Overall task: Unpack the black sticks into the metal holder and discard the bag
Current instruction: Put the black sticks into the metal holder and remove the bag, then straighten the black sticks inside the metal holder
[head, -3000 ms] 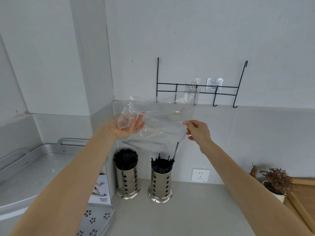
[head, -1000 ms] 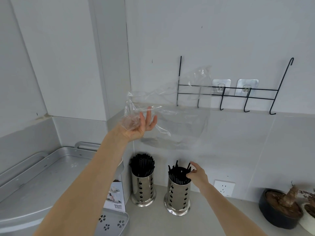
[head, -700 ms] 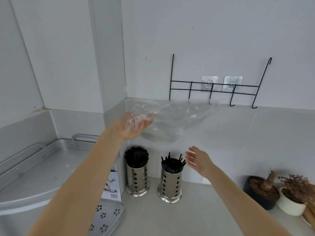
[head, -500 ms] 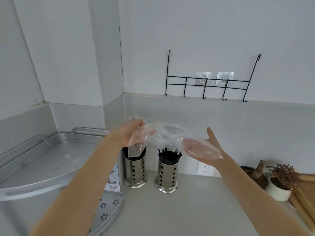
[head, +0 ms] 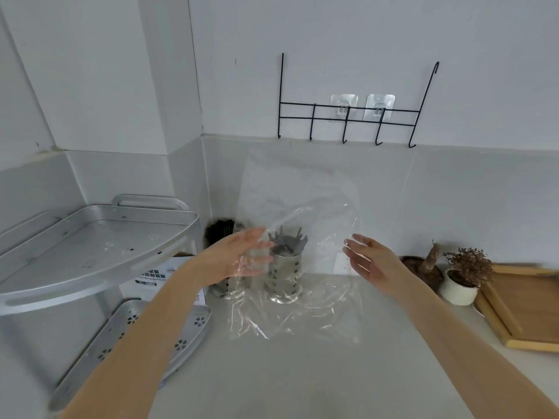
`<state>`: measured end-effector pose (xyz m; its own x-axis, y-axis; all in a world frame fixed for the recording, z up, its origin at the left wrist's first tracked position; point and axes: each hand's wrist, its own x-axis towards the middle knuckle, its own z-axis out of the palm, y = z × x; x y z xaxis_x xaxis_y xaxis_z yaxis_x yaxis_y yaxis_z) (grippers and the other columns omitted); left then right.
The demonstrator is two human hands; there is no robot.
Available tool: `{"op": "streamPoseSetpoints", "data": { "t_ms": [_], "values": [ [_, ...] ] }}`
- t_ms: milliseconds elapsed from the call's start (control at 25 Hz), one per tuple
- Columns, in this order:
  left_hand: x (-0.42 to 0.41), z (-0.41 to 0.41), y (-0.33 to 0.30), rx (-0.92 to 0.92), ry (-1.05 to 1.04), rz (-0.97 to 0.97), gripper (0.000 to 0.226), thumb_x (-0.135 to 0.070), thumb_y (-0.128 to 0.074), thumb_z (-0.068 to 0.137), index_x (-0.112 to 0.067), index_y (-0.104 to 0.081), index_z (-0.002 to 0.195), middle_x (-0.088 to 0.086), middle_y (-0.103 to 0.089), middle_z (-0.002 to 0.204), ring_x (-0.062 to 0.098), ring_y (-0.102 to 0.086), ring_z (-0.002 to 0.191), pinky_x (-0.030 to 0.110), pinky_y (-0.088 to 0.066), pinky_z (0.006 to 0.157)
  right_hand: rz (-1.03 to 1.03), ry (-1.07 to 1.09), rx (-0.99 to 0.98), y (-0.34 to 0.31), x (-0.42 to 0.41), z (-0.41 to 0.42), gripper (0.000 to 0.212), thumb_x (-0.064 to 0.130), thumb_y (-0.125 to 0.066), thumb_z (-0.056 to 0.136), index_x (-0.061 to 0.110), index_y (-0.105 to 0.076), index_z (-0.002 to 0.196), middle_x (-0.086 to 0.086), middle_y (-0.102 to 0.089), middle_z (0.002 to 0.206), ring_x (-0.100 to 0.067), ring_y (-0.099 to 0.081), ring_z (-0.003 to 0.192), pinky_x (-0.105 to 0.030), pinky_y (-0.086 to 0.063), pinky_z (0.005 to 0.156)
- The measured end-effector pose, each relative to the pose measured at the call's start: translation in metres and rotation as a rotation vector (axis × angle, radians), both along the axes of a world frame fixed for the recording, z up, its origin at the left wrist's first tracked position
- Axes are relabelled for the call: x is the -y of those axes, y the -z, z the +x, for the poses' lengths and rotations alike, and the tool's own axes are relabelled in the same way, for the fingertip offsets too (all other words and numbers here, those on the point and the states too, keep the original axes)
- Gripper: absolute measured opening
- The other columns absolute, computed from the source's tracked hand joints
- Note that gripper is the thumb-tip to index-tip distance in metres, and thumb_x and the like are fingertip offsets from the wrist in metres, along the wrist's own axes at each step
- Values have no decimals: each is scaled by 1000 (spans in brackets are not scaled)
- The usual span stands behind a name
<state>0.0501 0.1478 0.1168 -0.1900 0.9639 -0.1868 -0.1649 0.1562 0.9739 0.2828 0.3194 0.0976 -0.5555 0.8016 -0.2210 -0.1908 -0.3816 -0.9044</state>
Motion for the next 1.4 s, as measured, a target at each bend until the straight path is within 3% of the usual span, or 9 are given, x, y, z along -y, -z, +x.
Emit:
{"op": "streamPoseSetpoints", "data": {
  "t_ms": [160,280,400,640,880,1040,1200,1280,1400],
  "values": [
    [9,14,44,4,-120,-37,45,-35,-58,76,-14,-60,116,5,-66,114,23,-65,101,36,-52,89,-15,45,72,34,10,18,15,4,-58,87,17,-57,95,3,-68,90,-6,-70,70,-16,-54,61],
    [10,21,78,-142,-364,-100,26,-22,-51,90,-7,-64,108,-5,-72,78,5,-69,54,15,-55,51,8,46,150,57,20,26,17,2,-60,85,16,-56,94,0,-68,92,-9,-69,76,-17,-52,66],
    [12,29,113,-400,-519,-153,29,-22,-49,92,4,-61,95,2,-61,58,6,-58,33,22,-54,45,12,51,223,82,30,29,19,0,-60,84,16,-57,92,1,-69,91,-5,-70,67,-16,-52,62],
    [28,47,168,-867,-598,-292,35,-34,-35,95,-8,-44,74,7,-47,55,28,-54,55,35,-45,56,-51,34,293,119,43,33,20,-1,-61,82,11,-56,97,-3,-68,90,-11,-68,75,-19,-53,70],
    [34,53,203,-791,-629,-448,35,-35,-37,94,-9,-39,72,11,-48,66,30,-49,70,33,-35,62,-109,9,433,144,47,23,28,-3,-61,82,5,-51,107,-5,-65,83,-12,-64,69,-13,-53,55],
    [36,44,218,-763,-532,-511,26,-37,-40,93,-13,-46,85,12,-65,79,33,-63,78,38,-49,74,-143,-18,561,163,46,22,44,0,-62,82,1,-46,123,-18,-63,101,-21,-61,84,-20,-48,66],
    [35,43,223,-638,-506,-521,28,-31,-42,93,-6,-53,100,7,-64,79,27,-63,74,38,-53,80,-156,-4,591,172,44,22,46,2,-61,83,3,-46,127,-9,-61,92,-21,-60,86,-21,-46,68],
    [34,43,225,-642,-496,-529,31,-26,-42,94,-5,-51,114,13,-66,99,31,-63,94,38,-48,90,-137,17,645,175,42,20,46,4,-58,86,5,-45,130,-10,-58,94,-22,-56,88,-24,-46,67],
    [30,42,224,-665,-496,-537,42,-21,-40,94,-2,-39,132,16,-54,127,34,-52,116,37,-38,97,-26,29,841,177,37,16,49,11,-53,87,9,-42,135,-12,-53,108,-22,-52,92,-33,-48,81]
  ]
}}
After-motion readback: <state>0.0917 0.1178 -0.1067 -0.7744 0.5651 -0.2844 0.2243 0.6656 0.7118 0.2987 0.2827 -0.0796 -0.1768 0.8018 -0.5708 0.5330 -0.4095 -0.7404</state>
